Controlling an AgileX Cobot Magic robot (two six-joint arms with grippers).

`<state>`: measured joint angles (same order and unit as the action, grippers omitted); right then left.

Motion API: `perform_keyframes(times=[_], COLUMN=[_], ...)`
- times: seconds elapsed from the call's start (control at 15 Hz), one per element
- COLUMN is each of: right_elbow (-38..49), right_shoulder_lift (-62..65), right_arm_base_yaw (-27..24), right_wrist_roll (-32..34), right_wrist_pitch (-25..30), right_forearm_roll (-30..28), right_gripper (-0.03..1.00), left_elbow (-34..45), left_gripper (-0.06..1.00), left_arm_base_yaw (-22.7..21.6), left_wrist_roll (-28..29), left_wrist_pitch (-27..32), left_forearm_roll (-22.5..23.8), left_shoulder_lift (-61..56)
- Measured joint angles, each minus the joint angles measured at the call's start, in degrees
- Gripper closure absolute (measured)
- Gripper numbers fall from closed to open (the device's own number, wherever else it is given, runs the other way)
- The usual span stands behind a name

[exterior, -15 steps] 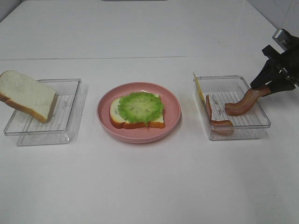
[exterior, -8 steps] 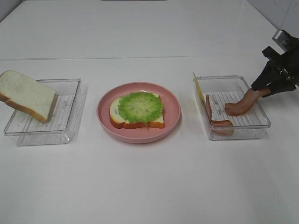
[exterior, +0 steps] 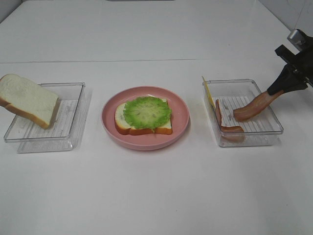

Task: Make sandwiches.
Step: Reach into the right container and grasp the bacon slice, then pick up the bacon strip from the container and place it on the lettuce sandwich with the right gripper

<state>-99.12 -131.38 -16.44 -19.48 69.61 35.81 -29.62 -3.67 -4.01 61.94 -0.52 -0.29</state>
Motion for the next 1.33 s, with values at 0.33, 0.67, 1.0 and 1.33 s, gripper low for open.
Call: perform_keyframes(times=[0.33,0.67,1.0,1.33], right_elbow=[0.0,0.0,0.0,0.0], right_shoulder_lift=[8.88,19.82,19.25,11.69], right_arm_base_yaw=[0.0,4.47,21.77,32.09], right_wrist_roll=[3.38,4.64,4.64,4.64], right_wrist_pitch=[-0.06,0.0,-1.95,-10.77], right_forearm_roll=[-0.23,4.3,12.03,17.53], right_gripper=[0.94,0.94,0.94,0.94], left_elbow=[0.0,0.0,0.0,0.0], left_gripper=[0.03,0.03,0.03,0.03], left_arm_base_yaw=[0.0,0.0,0.0,0.0], left_wrist_roll=[0.0,0.0,0.0,0.0], left_wrist_pitch=[0.0,0.0,0.0,0.0], left_forearm_roll=[0.0,0.0,0.0,0.0], left_shoulder_lift=[0.0,0.0,0.0,0.0])
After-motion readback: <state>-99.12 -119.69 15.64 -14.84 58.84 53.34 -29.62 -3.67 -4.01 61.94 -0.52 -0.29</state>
